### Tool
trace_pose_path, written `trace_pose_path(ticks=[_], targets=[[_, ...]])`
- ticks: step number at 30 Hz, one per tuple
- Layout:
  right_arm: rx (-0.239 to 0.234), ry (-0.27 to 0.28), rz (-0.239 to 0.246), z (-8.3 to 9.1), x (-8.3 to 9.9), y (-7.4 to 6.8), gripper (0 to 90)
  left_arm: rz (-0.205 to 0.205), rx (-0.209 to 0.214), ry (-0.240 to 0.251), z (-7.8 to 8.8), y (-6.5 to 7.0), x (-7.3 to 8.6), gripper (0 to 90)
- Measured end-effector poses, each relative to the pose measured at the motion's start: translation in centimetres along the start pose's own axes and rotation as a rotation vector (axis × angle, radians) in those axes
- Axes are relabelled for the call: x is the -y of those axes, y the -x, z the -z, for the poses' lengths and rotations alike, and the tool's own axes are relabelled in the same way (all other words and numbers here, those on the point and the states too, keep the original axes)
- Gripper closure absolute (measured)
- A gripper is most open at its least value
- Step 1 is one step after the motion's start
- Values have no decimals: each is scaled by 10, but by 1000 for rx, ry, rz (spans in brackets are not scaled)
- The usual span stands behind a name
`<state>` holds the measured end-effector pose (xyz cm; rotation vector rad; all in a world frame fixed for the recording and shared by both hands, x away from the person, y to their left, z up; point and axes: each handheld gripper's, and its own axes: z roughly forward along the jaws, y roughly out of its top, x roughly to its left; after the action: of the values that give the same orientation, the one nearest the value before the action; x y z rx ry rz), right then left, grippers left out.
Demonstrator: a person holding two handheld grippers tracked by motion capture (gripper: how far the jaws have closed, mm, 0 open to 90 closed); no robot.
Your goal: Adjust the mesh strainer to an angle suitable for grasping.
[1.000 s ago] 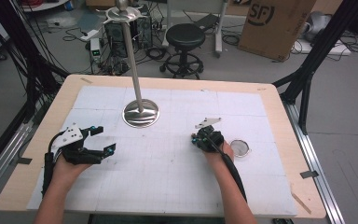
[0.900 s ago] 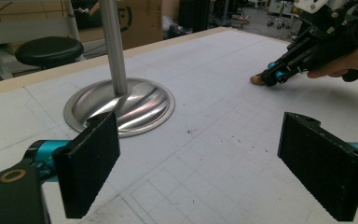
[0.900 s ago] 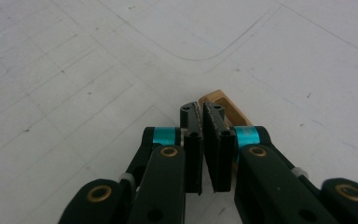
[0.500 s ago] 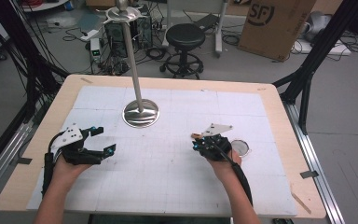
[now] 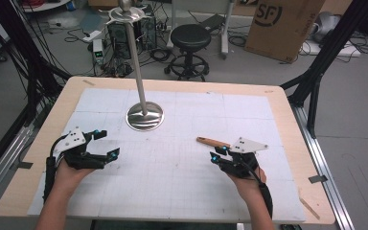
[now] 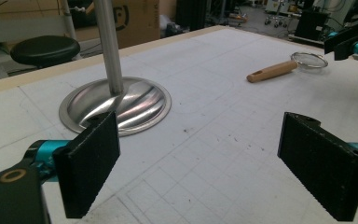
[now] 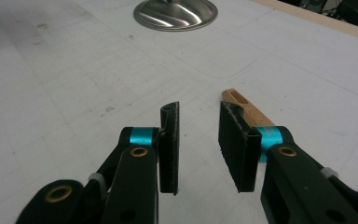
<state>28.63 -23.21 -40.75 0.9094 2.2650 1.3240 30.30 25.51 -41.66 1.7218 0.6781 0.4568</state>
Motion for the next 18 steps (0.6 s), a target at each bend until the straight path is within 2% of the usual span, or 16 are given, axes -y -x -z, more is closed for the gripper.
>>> trace_pose_path(ticks=[5, 11, 18], targets=[[13, 15, -18, 8, 2, 5, 634, -6, 9, -1, -2, 3, -2, 134], [24, 20, -15, 8, 2, 6, 569, -21, 19, -6, -5, 6, -3, 134], [51, 30, -40, 7, 1, 9, 474, -22, 17, -4, -3, 4, -3, 134]])
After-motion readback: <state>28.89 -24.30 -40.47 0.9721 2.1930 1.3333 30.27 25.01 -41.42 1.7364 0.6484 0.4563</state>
